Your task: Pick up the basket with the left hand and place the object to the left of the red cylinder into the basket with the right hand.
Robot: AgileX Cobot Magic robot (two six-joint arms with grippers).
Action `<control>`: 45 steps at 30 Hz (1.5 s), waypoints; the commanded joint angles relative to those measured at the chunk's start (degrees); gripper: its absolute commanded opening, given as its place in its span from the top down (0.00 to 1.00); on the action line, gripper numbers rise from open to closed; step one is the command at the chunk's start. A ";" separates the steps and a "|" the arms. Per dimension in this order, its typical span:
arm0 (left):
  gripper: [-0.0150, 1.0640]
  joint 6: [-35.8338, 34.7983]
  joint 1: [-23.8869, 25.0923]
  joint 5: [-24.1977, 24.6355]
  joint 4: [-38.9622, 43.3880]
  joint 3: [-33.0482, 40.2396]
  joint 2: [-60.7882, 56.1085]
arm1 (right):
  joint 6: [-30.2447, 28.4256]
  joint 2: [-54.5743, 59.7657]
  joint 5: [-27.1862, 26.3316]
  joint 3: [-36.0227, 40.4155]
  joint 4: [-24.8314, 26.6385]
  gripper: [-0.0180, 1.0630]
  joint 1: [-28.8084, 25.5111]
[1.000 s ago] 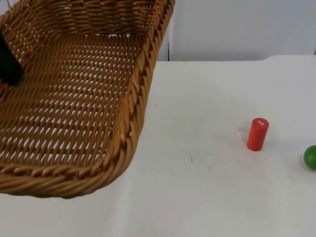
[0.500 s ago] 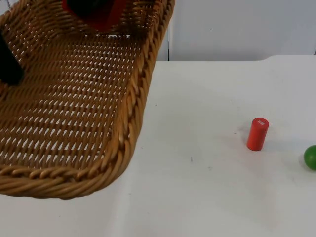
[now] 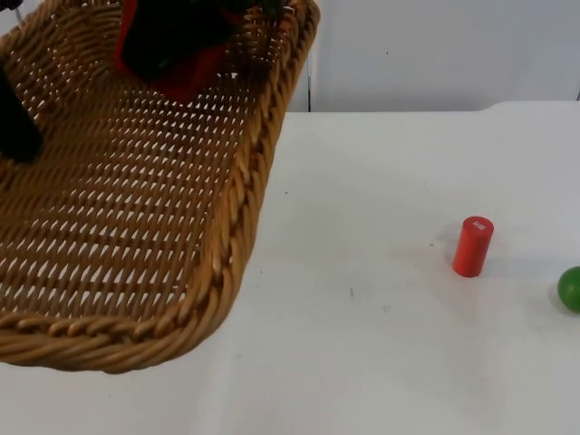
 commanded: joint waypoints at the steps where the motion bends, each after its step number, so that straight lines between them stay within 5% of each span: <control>1: 0.99 0.47 0.00 0.36 -0.98 0.08 -0.32 | -1.02 -0.28 0.47 -0.14 0.70 0.95 0.17; 4: 0.99 0.58 0.00 0.36 -0.98 0.08 -0.32 | -1.13 -0.05 0.78 -0.14 0.83 0.76 0.17; 6: 0.99 0.58 0.00 0.36 -0.98 0.08 -0.32 | -1.52 -0.30 0.76 -0.14 0.83 0.48 0.17; 7: 0.99 0.58 0.00 0.36 -0.98 0.08 -0.32 | -1.52 -0.30 0.76 -0.14 0.83 0.48 0.17; 10: 0.99 0.58 0.00 0.36 -0.98 0.08 -0.32 | -1.52 -1.10 -0.11 -0.14 0.92 0.07 0.17; 11: 0.99 0.58 0.00 0.36 -0.98 0.08 -0.32 | -1.52 -1.57 -0.52 -0.14 0.92 0.01 0.17; 29: 0.99 0.58 0.00 0.36 -0.98 0.08 -0.32 | -0.18 -10.31 2.10 0.70 0.42 0.01 0.07; 38: 0.99 0.58 0.00 0.36 -0.98 0.08 -0.32 | 5.80 -20.58 -11.06 17.40 -6.03 0.01 0.07; 45: 0.99 0.58 0.00 0.36 -0.98 0.08 -0.32 | 8.35 -27.33 -11.95 23.98 -6.84 0.01 0.07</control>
